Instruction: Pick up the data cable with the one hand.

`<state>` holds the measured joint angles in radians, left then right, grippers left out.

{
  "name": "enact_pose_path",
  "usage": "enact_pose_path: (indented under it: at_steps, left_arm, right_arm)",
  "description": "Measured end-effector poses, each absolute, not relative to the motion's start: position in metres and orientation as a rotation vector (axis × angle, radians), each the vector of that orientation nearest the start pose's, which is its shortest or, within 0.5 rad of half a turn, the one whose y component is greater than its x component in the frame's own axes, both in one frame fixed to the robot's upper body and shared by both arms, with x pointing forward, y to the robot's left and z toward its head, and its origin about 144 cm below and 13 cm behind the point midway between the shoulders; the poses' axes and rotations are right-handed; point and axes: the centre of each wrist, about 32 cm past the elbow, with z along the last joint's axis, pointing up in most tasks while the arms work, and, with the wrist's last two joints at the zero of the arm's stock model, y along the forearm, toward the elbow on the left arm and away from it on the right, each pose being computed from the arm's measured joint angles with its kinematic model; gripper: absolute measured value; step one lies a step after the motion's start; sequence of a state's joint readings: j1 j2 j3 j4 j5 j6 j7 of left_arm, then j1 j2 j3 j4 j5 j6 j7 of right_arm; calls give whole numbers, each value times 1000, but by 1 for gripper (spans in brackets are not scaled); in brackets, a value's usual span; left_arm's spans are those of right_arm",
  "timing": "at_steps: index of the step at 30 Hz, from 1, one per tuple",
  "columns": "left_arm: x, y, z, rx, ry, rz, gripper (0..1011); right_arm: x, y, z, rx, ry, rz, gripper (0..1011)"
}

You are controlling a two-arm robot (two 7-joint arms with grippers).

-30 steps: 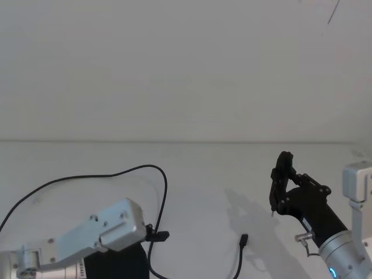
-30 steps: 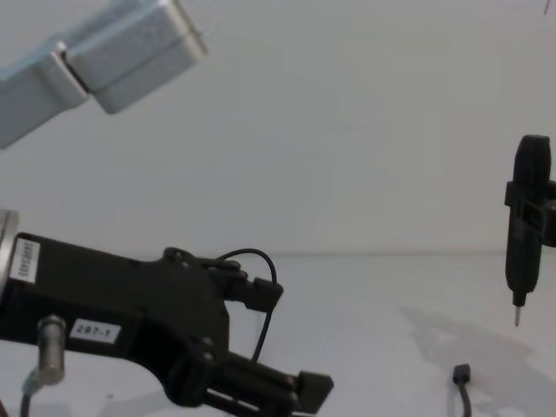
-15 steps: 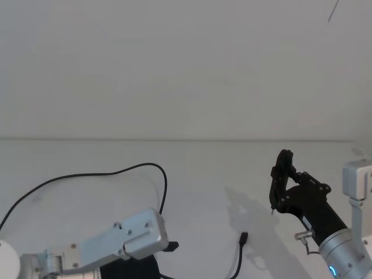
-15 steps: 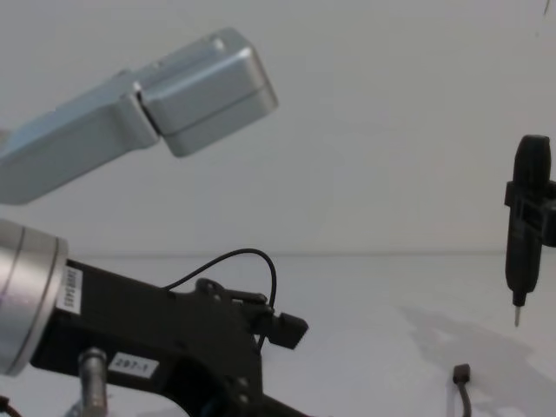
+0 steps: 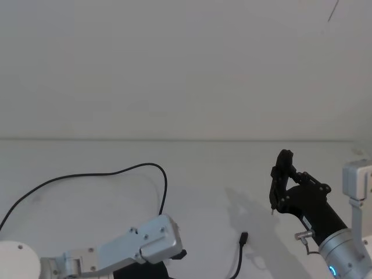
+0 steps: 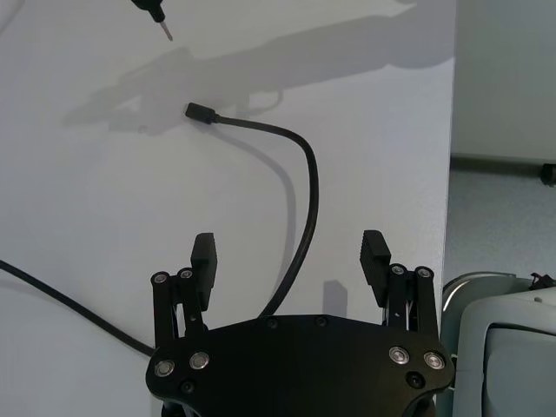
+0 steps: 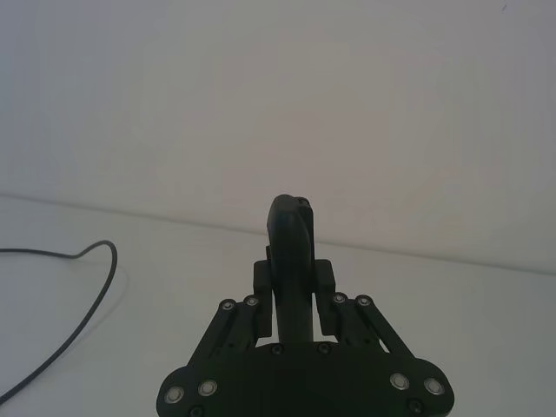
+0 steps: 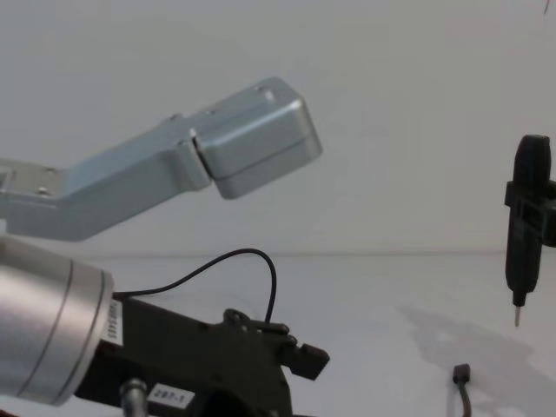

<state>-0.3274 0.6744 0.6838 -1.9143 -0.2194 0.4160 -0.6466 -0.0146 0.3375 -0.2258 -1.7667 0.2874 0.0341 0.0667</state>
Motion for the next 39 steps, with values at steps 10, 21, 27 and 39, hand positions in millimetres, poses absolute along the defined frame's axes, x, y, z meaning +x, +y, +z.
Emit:
enact_pose_path:
  at_steps: [10,21,27,39]
  left_arm:
    - [452,188,1254,547,-172,308,907]
    - [453,186,1252,551,-168,307,599]
    - [453,185,1252,551,-167,307,396]
    - [453,184,1251,553,-166,307,42]
  right_arm:
    - [443,-237,1189,26,-75,-1230,284]
    - [443,-237,1189,26,-75,-1229,284]
    - [443,-237,1189,26,-75,-1230,283]
    - [443,-237,1189,26,-75,-1230,284]
